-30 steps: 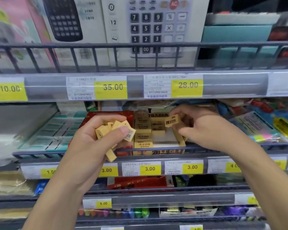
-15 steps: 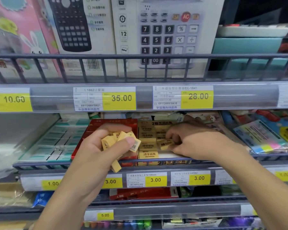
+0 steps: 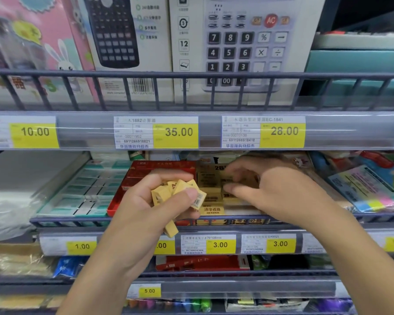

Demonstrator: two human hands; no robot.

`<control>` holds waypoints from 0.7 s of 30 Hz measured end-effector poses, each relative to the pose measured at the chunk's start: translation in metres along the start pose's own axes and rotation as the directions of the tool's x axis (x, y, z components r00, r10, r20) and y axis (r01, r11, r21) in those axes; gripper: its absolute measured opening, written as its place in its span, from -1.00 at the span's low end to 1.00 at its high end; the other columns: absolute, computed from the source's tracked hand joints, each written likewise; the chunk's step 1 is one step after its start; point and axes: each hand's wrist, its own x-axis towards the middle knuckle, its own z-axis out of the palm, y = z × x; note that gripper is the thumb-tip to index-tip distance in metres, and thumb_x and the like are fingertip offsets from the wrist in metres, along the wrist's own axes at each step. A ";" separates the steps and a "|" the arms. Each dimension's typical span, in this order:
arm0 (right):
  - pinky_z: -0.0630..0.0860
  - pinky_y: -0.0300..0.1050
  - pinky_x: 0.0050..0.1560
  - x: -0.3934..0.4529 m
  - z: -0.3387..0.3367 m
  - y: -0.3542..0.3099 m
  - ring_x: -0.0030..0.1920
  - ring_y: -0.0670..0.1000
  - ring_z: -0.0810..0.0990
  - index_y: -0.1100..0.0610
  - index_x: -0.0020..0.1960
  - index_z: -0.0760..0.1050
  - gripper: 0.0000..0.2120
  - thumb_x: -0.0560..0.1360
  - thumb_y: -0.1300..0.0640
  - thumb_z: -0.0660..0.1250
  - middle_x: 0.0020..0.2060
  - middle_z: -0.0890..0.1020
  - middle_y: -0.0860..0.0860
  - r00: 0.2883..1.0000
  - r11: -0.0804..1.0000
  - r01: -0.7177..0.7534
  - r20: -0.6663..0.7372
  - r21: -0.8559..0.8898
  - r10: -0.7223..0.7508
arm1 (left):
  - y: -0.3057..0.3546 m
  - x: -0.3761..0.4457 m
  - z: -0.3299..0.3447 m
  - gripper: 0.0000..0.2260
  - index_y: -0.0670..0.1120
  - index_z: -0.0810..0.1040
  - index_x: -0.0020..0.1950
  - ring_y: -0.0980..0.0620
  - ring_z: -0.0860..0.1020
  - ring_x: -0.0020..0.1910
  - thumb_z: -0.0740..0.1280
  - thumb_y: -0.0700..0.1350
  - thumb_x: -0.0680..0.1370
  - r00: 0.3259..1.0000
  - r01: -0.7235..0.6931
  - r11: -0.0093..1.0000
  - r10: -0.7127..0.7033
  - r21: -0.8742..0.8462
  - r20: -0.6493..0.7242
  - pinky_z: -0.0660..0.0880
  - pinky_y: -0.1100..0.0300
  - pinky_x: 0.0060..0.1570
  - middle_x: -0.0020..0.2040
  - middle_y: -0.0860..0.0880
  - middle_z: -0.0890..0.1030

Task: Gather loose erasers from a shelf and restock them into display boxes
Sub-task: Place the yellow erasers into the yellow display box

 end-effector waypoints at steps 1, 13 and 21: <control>0.51 -0.25 -0.14 -0.008 0.001 -0.008 -0.05 -0.19 0.61 -0.33 0.18 0.47 -0.64 0.43 -0.36 0.33 -0.02 0.62 -0.34 0.996 0.983 0.079 -0.050 0.164 -0.072 | 0.000 0.000 0.001 -0.48 0.05 0.74 0.10 -0.06 0.74 -0.12 0.70 0.20 0.22 1.000 -0.001 1.000 0.001 -0.012 0.006 0.69 0.01 -0.05 0.02 -0.11 0.76; 0.62 -0.07 -0.12 -0.023 0.032 -0.025 -0.10 0.03 0.68 0.01 0.19 0.67 -0.74 0.51 0.06 0.44 -0.09 0.69 -0.09 0.930 0.746 0.352 -0.299 0.565 -0.213 | 0.005 -0.003 0.007 -0.54 0.11 0.73 0.07 -0.16 0.72 -0.02 0.69 0.07 0.19 0.999 0.027 0.999 -0.028 0.021 0.024 0.57 -0.26 0.11 0.03 -0.12 0.76; 0.57 -0.07 -0.29 -0.018 0.026 -0.015 -0.26 0.18 0.60 0.11 0.14 0.66 -0.78 0.57 0.20 0.29 -0.18 0.68 0.25 0.996 0.292 0.032 -0.004 0.956 -0.094 | 0.005 -0.001 0.003 -0.71 0.01 0.76 0.00 -0.07 0.74 -0.12 0.63 -0.15 0.29 0.999 0.005 0.999 -0.006 -0.051 -0.034 0.63 0.23 -0.14 -0.05 -0.17 0.76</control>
